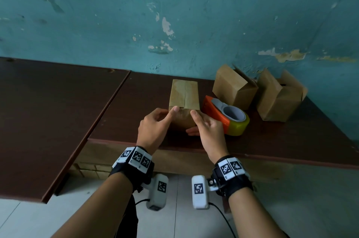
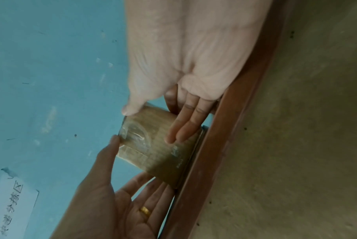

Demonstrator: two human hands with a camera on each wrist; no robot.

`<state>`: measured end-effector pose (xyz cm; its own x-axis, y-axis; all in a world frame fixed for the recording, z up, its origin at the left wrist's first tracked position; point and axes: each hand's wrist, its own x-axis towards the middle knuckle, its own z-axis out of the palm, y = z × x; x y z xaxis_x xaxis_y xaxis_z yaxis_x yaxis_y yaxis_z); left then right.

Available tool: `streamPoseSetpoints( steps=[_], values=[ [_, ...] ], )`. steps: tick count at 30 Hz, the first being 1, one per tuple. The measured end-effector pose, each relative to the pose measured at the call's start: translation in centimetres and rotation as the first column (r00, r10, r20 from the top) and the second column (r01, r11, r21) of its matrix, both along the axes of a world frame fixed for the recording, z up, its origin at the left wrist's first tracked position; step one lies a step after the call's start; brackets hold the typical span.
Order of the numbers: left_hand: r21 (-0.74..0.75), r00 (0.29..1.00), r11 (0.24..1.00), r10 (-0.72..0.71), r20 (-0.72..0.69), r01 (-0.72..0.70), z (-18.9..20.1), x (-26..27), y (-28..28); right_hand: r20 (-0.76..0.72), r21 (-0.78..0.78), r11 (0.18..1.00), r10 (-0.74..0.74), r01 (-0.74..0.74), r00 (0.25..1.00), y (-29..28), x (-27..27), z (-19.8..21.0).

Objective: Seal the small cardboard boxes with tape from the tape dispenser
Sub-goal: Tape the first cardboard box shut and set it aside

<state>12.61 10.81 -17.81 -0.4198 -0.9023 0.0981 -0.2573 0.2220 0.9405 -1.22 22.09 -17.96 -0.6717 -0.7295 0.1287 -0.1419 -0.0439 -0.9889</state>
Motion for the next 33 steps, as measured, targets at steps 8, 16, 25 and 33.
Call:
streamPoseSetpoints(
  steps=[8, 16, 25, 33],
  values=[
    [-0.102, 0.999, 0.995, -0.016, 0.046, 0.02, -0.8, 0.3, -0.6, -0.01, 0.002, 1.0, 0.011, -0.011, 1.0, -0.1, -0.1, -0.4],
    [0.009, 0.999, 1.0, -0.006, 0.033, 0.006, -0.2, -0.1, 0.1, 0.031, -0.021, 1.0, 0.012, -0.012, 0.999, 0.1, 0.3, 0.1],
    [-0.1, 0.987, 0.992, 0.084, 0.134, -0.07, -0.8, -1.1, -0.2, -0.073, 0.004, 0.995, -0.103, 0.104, 0.992, -0.8, 0.7, -0.4],
    [-0.204, 0.984, 0.978, 0.079, 0.157, -0.046, -1.4, -0.8, -0.4, -0.056, 0.016, 0.999, -0.051, 0.052, 0.997, -0.6, 0.2, -0.6]
  ],
)
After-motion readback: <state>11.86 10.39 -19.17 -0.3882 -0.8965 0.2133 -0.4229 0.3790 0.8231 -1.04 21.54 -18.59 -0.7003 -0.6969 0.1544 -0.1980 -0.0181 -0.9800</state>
